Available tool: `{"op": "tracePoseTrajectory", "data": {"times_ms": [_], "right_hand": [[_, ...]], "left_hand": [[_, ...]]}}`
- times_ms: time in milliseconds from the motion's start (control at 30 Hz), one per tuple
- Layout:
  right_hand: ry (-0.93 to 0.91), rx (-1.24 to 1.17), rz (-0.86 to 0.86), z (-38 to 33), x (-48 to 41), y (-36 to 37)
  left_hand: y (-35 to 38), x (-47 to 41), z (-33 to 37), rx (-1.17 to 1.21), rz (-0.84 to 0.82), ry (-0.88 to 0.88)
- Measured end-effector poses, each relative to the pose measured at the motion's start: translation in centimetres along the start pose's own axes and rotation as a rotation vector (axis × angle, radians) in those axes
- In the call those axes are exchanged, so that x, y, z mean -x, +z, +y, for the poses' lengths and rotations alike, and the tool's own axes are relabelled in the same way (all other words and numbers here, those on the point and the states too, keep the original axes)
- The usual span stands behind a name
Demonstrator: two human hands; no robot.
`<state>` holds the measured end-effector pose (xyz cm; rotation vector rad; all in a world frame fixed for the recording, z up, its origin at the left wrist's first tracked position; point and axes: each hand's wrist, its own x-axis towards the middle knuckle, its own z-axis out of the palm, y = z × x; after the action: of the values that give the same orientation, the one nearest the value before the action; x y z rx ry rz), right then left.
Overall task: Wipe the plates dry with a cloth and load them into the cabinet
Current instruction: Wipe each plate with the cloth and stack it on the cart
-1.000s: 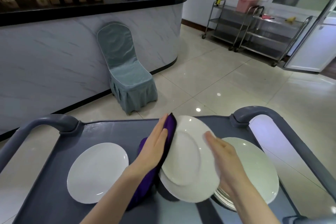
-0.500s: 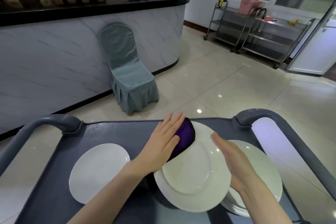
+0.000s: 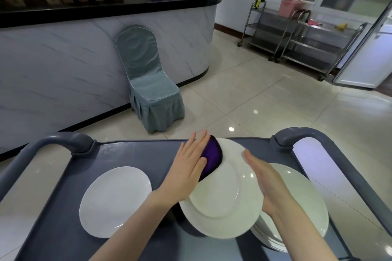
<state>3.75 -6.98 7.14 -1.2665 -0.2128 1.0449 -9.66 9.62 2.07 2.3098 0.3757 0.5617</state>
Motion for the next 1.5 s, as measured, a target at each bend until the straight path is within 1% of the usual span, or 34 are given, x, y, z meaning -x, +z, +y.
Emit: {"op": "tracePoseTrajectory", "data": {"times_ms": [67, 133, 200, 267, 333, 400, 500, 533, 600, 667, 733, 800, 900, 1000, 1067, 1133, 1200, 1267, 1300, 1433, 1467, 1500], "right_hand": [[-0.039, -0.081, 0.077, -0.6, -0.3, 0.0], [-0.075, -0.211, 0.135, -0.8, -0.5, 0.5], [-0.118, -0.334, 0.177, -0.6, -0.8, 1.6], [-0.145, -0.407, 0.204, -0.1, -0.9, 2.7], [-0.15, -0.415, 0.206, 0.3, -0.9, 3.4], [-0.159, -0.426, 0.209, 0.5, -0.8, 3.4], [-0.189, -0.441, 0.205, -0.1, -0.6, 3.3], [-0.193, -0.436, 0.206, -0.4, -0.6, 3.4], [-0.19, -0.426, 0.201, -1.0, -0.6, 3.7], [-0.18, -0.429, 0.228, -1.3, -0.6, 4.3], [-0.167, -0.423, 0.263, -1.1, -0.4, 5.1], [-0.163, -0.362, 0.283, 0.0, -0.1, 5.4], [-0.161, -0.195, 0.29, 1.8, 0.7, 5.6], [-0.229, -0.056, 0.28, 3.0, 1.6, 6.2], [-0.261, 0.012, 0.28, 3.9, 2.0, 6.7], [-0.254, 0.001, 0.292, 4.3, 2.3, 7.1], [-0.227, -0.027, 0.343, 4.1, 2.2, 7.1], [-0.173, -0.009, 0.411, 3.7, 1.9, 6.5], [-0.145, -0.006, 0.435, 3.5, 1.8, 6.2], [-0.096, -0.021, 0.454, 3.9, 1.6, 5.7], [-0.105, -0.025, 0.45, 4.0, 1.8, 6.0], [-0.126, -0.006, 0.435, 4.3, 2.0, 6.1]], "left_hand": [[0.8, 1.6, -0.5, 0.166, 0.076, -0.12], [2.3, 3.5, 0.1, 0.271, 0.178, -0.203], [4.5, 5.0, 1.6, 0.276, 0.26, -0.212], [6.4, 6.0, 2.8, 0.185, 0.306, -0.158], [6.9, 6.5, 2.9, 0.116, 0.325, -0.108], [6.2, 6.5, 2.0, 0.098, 0.346, -0.091], [4.5, 5.7, 1.2, 0.259, 0.376, -0.251], [4.2, 5.6, 1.1, 0.278, 0.373, -0.275], [4.1, 6.1, 1.7, 0.196, 0.334, -0.177], [4.9, 7.0, 2.3, 0.039, 0.283, -0.061], [5.6, 7.4, 3.4, -0.013, 0.224, 0.009], [5.9, 7.1, 4.6, -0.061, 0.187, 0.053], [5.0, 6.0, 5.4, -0.16, 0.102, 0.135], [2.9, 3.5, 6.2, -0.075, 0.024, 0.102], [1.8, 1.9, 6.5, 0.016, 0.022, 0.054], [1.8, 1.3, 6.5, 0.038, 0.026, 0.054], [3.0, 1.8, 6.0, -0.046, 0.02, 0.079], [4.8, 3.1, 5.5, -0.227, 0.027, 0.072], [5.9, 3.8, 5.2, -0.277, 0.04, 0.064], [6.7, 4.4, 4.6, -0.163, -0.015, 0.059], [6.1, 3.9, 4.7, -0.101, -0.012, 0.055], [5.2, 3.1, 4.9, 0.012, 0.006, 0.028]]}}
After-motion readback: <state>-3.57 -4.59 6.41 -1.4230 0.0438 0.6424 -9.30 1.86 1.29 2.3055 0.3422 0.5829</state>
